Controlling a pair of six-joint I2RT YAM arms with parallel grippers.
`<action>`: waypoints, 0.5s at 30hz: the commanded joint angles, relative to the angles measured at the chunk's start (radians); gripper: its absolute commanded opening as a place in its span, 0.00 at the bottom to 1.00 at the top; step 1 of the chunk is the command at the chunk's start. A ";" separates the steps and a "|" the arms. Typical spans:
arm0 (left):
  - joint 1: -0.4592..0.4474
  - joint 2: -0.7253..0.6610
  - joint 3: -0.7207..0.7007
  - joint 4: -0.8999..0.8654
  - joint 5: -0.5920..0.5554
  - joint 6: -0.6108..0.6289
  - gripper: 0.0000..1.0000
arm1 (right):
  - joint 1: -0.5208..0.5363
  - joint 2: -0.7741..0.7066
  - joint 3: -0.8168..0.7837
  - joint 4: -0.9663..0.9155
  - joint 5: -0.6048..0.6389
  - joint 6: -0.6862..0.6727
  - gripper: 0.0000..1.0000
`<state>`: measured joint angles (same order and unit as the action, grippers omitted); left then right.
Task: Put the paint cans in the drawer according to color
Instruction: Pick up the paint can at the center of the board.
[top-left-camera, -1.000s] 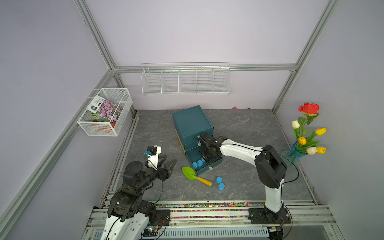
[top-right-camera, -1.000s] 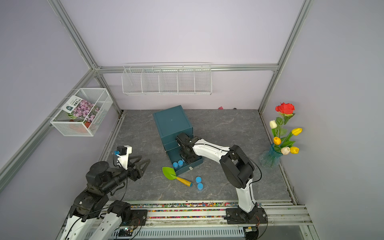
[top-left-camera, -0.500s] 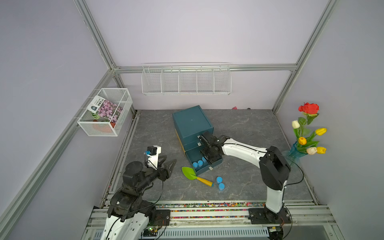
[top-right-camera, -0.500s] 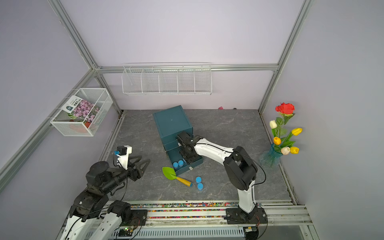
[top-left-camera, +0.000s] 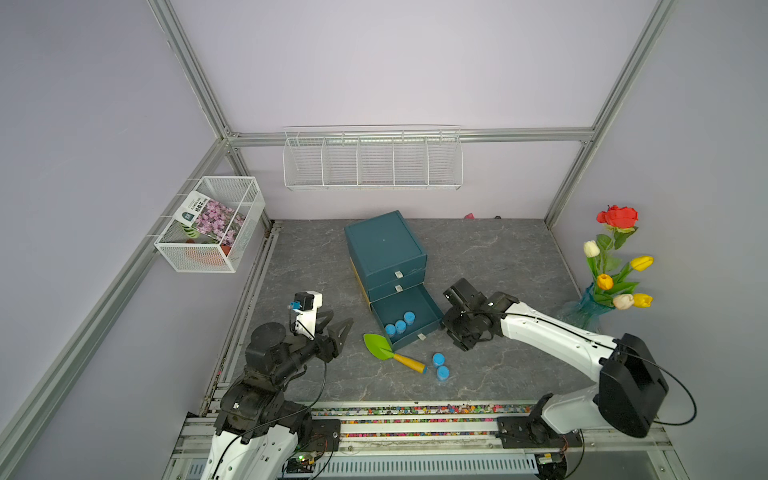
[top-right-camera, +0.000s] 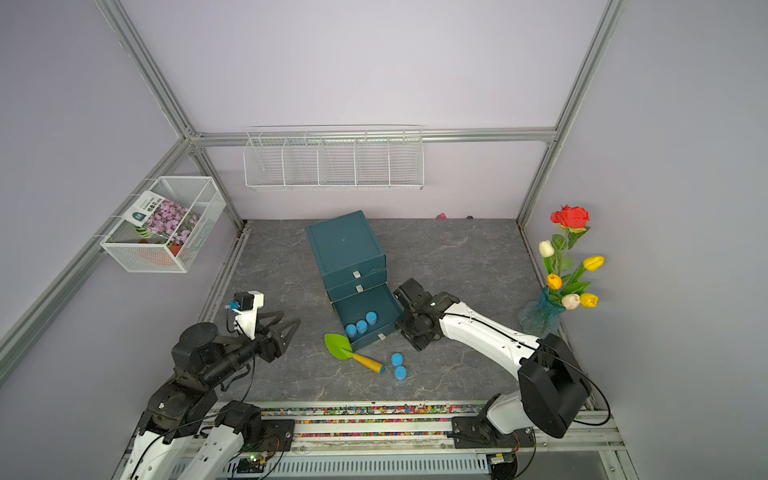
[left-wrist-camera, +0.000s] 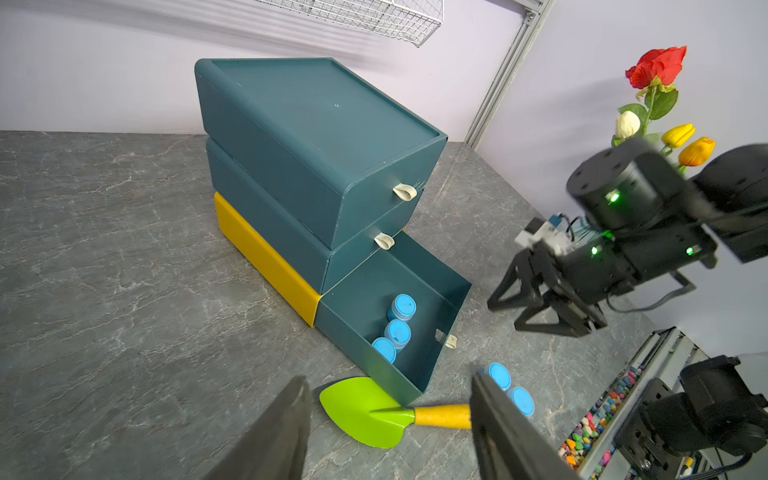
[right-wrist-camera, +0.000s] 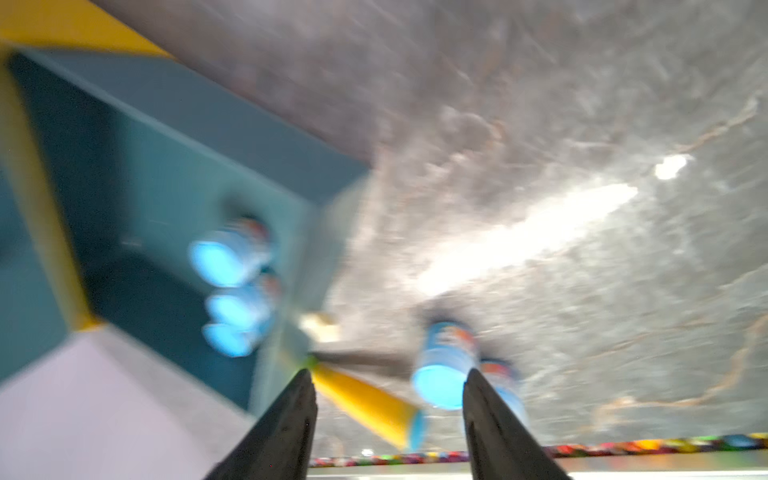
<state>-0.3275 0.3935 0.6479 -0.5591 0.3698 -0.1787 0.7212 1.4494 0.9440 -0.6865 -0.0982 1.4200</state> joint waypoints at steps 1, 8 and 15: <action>-0.001 -0.003 -0.002 -0.001 -0.004 -0.001 0.64 | 0.010 0.009 -0.034 0.009 -0.099 -0.164 0.64; -0.001 0.004 -0.002 -0.002 0.003 0.001 0.64 | 0.020 0.049 -0.032 0.021 -0.088 -0.273 0.70; -0.001 0.004 -0.002 -0.002 -0.001 0.003 0.64 | 0.064 0.153 0.006 0.000 -0.088 -0.328 0.70</action>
<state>-0.3275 0.3939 0.6479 -0.5594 0.3702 -0.1787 0.7681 1.5711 0.9230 -0.6655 -0.1886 1.1469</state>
